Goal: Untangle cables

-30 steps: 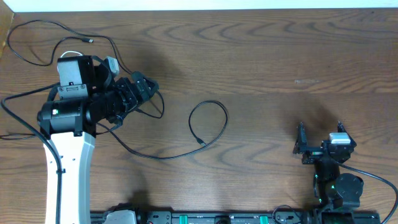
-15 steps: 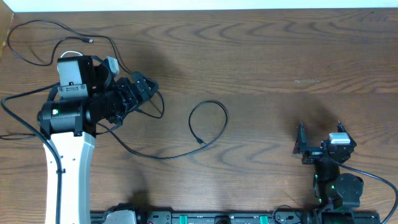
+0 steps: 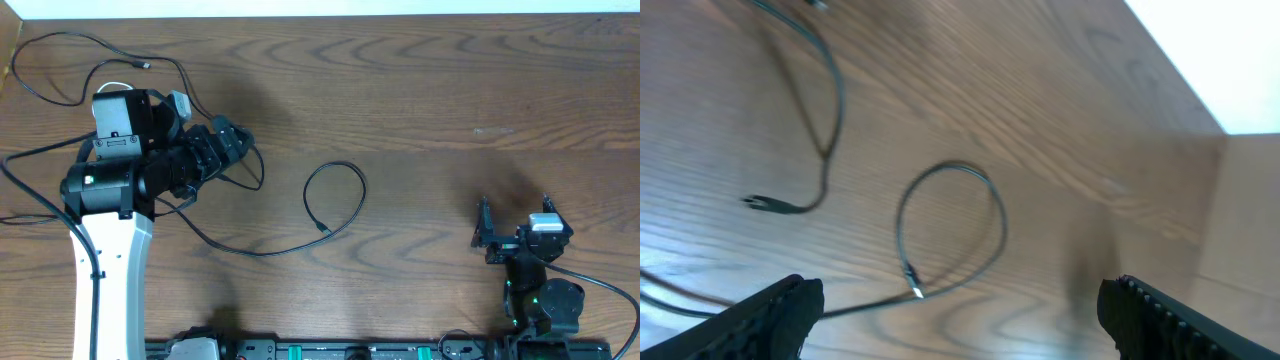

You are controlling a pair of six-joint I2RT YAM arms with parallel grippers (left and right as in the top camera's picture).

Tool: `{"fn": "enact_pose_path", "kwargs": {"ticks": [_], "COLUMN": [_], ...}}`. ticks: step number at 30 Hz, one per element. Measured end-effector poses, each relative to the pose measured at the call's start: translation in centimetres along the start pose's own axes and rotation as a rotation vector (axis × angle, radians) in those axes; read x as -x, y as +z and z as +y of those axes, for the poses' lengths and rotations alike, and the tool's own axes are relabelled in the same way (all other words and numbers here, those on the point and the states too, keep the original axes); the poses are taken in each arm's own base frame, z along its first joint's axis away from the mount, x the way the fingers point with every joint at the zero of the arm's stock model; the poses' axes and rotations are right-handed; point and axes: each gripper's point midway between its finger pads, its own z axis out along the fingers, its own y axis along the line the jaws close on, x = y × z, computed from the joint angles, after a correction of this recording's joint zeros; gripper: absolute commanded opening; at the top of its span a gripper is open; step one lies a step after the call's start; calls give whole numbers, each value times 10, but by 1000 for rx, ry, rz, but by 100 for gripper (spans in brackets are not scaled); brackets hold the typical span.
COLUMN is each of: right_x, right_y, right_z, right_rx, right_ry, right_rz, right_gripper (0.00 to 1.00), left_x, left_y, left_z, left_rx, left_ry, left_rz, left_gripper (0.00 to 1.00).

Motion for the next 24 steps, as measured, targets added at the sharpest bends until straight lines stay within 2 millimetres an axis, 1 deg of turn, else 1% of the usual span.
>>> {"fn": "enact_pose_path", "kwargs": {"ticks": [7,10,14,19,22,24], "right_x": [0,0,0,0,0,0], "right_y": [0,0,0,0,0,0], "right_z": [0,0,0,0,0,0], "right_rx": [0,0,0,0,0,0], "right_ry": [0,0,0,-1,-3,-3], "right_rz": [0,0,0,0,0,-1], "right_gripper": [99,99,99,99,99,99], "left_x": [6,3,-16,-40,-51,-58], "left_y": [-1,-3,-7,-7,-4,-1], "left_z": [21,33,56,77,85,85], "left_rx": [116,179,256,280,269,252], "left_ry": [3,1,46,157,244,318], "left_rz": [-40,-45,-46,-77,-118,-151], "left_gripper": [93,93,93,93,93,93]}}
